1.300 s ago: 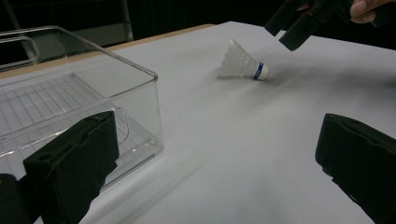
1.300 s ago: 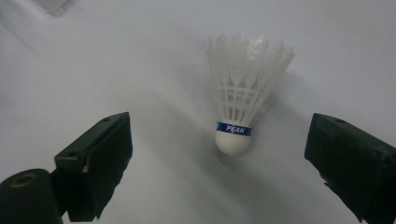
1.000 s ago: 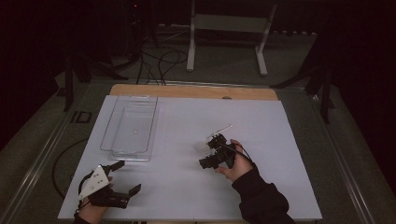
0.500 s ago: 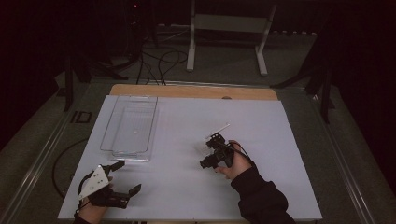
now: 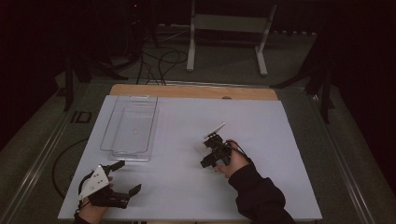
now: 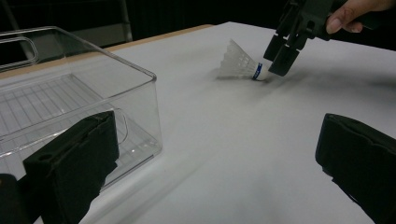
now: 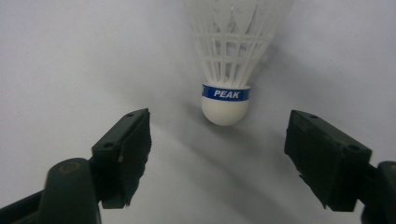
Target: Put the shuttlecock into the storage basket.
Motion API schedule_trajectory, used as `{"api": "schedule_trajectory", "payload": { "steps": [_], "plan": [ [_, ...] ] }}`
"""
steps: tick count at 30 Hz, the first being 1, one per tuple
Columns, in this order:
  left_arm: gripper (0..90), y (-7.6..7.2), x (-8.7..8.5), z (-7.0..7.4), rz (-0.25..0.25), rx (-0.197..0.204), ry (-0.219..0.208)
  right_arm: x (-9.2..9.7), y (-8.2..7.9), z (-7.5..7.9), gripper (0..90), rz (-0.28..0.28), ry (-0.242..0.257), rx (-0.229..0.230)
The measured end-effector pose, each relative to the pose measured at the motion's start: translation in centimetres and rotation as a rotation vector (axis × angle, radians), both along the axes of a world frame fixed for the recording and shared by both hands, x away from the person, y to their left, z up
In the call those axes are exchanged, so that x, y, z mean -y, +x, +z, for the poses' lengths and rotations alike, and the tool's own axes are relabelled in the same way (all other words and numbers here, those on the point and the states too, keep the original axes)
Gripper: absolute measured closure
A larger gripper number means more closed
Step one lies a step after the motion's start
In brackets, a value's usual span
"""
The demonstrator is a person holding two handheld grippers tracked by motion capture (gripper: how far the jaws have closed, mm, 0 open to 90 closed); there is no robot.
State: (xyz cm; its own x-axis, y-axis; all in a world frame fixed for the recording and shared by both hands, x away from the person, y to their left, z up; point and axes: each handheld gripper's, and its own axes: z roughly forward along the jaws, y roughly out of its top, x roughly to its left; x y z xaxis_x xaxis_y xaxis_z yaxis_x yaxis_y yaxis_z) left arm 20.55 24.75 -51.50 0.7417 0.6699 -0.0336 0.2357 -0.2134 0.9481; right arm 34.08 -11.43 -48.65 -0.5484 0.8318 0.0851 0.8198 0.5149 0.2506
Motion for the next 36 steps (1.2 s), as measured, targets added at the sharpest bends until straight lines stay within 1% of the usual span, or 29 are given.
{"api": "schedule_trajectory", "payload": {
  "steps": [3,4,7,11,12,17,18,21,22,25,26,27,28,35,36],
  "plan": [
    [0.1,0.0,0.0,0.0,0.000,0.000,0.000,-0.1,0.2,-0.2,25.4,-0.002,-0.007,-0.011],
    [0.1,0.0,0.0,0.0,0.000,0.000,-0.001,-0.2,0.4,-0.4,28.9,-0.001,-0.018,-0.021],
    [0.1,0.0,0.0,0.0,0.001,-0.002,-0.001,-0.2,0.5,-0.6,30.3,-0.002,-0.025,-0.021],
    [0.1,0.0,0.0,0.0,0.001,-0.001,-0.002,-0.4,0.7,-0.8,35.2,0.005,-0.038,-0.036],
    [0.1,0.0,0.0,0.0,0.000,-0.002,-0.003,-0.5,0.7,-0.9,37.9,0.007,-0.039,-0.031],
    [0.1,0.0,0.0,0.0,-0.001,-0.002,-0.001,-0.7,1.0,-0.9,42.1,0.007,-0.052,-0.035],
    [0.1,0.0,0.0,0.0,0.000,-0.002,-0.002,-0.8,1.1,-0.9,44.4,0.007,-0.059,-0.032],
    [0.1,0.0,0.0,0.0,0.000,-0.002,-0.003,-0.8,1.3,-0.9,45.0,0.006,-0.058,-0.032],
    [0.1,0.0,0.0,0.0,0.000,-0.002,-0.002,-0.9,1.4,-1.0,47.2,0.001,-0.058,-0.036],
    [0.1,0.0,0.0,0.0,-0.001,-0.002,-0.002,-1.0,1.5,-1.0,49.2,0.001,-0.062,-0.041],
    [0.1,0.0,0.0,0.0,-0.001,-0.002,-0.003,-1.1,1.6,-1.1,52.6,-0.005,-0.061,-0.050],
    [0.1,0.0,0.0,0.0,-0.001,-0.002,-0.003,-1.1,1.6,-1.1,52.6,-0.005,-0.061,-0.050],
    [0.1,0.0,0.0,0.0,-0.001,-0.002,-0.002,-1.0,1.7,-1.3,56.0,0.001,-0.055,-0.058],
    [0.1,0.0,0.0,-0.1,-0.001,-0.004,-0.002,-1.0,1.8,-1.3,61.5,0.003,-0.063,-0.058],
    [0.1,0.0,0.0,0.0,-0.001,-0.003,-0.002,-1.0,1.8,-1.3,63.5,0.003,-0.069,-0.054]
  ]
}}
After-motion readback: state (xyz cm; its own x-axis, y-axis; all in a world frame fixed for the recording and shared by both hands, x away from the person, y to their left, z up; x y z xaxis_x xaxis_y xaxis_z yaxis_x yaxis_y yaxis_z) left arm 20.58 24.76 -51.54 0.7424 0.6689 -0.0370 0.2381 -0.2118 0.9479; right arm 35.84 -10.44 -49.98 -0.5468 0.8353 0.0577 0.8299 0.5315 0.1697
